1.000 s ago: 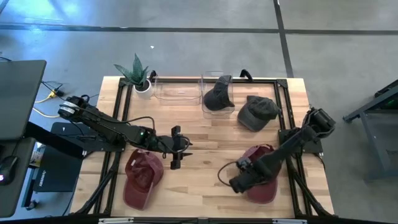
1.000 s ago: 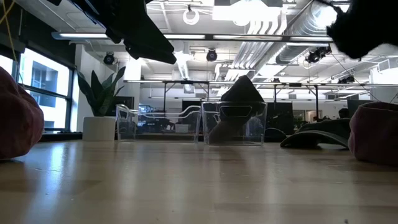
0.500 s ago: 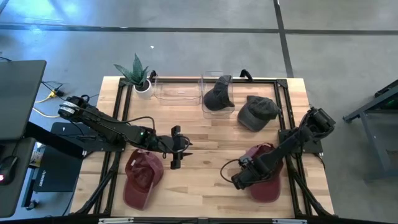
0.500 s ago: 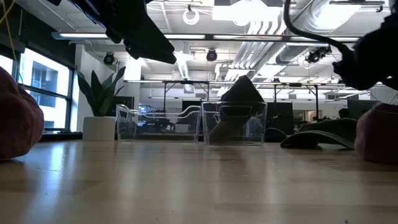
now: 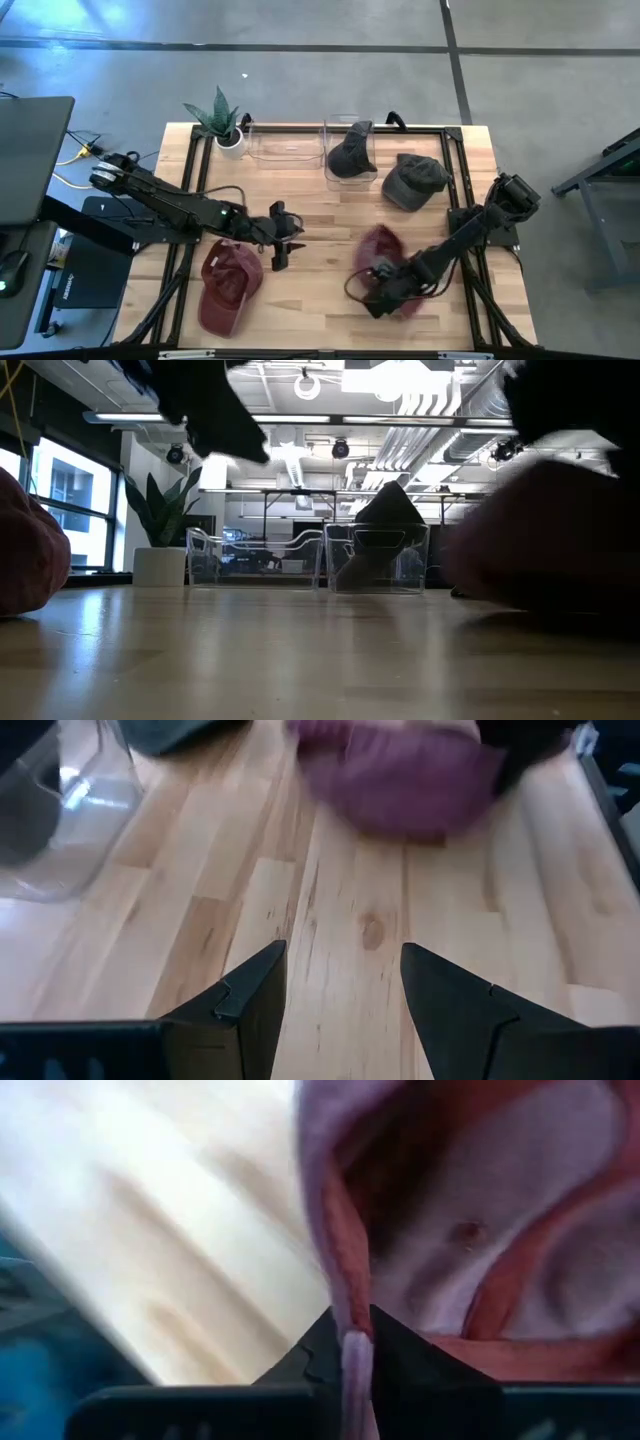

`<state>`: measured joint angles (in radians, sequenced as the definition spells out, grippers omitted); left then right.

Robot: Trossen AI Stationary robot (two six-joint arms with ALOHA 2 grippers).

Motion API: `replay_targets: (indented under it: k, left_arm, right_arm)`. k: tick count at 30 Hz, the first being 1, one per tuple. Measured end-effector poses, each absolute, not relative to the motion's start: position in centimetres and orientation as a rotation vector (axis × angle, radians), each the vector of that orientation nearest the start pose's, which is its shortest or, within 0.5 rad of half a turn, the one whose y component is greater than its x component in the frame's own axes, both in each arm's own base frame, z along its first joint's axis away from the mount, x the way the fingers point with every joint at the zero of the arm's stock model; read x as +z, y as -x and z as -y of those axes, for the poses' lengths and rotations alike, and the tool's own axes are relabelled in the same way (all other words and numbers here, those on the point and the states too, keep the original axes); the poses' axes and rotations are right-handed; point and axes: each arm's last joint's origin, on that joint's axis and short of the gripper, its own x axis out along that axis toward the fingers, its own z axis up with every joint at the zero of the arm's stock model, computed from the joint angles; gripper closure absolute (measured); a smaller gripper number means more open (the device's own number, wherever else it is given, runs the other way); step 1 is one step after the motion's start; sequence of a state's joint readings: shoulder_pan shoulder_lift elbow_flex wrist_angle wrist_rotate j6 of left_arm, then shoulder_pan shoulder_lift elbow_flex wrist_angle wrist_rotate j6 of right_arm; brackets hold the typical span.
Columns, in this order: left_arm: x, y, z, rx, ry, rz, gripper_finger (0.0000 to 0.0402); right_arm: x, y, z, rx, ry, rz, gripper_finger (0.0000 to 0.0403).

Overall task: Pick & Place hat
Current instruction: Put the right red cap into the left transparent bin

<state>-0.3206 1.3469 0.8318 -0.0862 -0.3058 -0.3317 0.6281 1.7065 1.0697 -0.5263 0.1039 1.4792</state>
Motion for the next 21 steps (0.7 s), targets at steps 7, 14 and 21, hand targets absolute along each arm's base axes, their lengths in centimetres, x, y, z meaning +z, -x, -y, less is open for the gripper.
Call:
replay_targets:
  k: [7, 14, 21]
  left_arm:
    - [28.0, -23.0, 6.8, 0.033, 0.119, -0.51, 0.0213]
    - [32.0, -16.5, 5.1, -0.113, 0.181, -0.435, 0.0213]
    - [32.8, -14.4, 5.1, -0.206, 0.158, -0.301, 0.0213]
  right_arm:
    - [21.6, -32.5, -17.6, 0.078, -0.583, -0.633, 0.0393]
    - [25.8, -34.7, -16.1, 0.608, -0.248, -0.156, 0.0376]
    - [28.8, -35.2, -14.1, 0.728, -0.044, 0.235, 0.0395]
